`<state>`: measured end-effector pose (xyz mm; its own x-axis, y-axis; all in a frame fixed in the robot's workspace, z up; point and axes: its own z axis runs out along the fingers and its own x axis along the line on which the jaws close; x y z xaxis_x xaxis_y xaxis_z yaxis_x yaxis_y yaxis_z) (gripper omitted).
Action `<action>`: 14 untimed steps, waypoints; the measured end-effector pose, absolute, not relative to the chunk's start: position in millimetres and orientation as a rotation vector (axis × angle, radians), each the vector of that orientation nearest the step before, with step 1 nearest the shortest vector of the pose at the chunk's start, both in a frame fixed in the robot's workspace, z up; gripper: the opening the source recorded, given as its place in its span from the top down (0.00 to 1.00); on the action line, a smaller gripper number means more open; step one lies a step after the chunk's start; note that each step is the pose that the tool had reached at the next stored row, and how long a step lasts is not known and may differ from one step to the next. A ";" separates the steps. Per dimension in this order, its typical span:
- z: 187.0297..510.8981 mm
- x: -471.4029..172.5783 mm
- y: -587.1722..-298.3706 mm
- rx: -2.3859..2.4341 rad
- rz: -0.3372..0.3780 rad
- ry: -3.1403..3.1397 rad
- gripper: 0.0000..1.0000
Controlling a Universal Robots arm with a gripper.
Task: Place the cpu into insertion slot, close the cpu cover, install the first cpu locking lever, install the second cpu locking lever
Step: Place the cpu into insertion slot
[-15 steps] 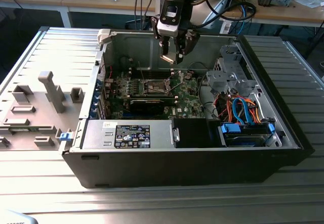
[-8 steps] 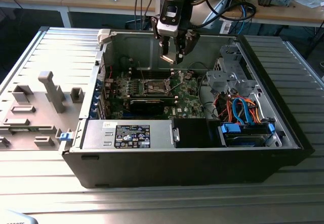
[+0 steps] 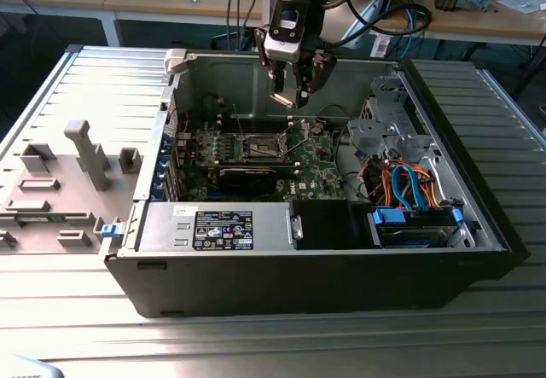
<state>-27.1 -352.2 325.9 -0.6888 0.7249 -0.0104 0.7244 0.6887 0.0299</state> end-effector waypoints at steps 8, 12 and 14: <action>325.8 -27.1 -352.2 1.238 0.036 2.864 0.45; 325.8 -27.1 -352.2 1.241 0.036 2.863 0.45; 325.8 -27.1 -352.2 1.242 0.036 2.862 0.45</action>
<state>-27.1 -352.2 325.8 -0.6827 0.7307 -0.0105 0.7302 0.6826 0.0299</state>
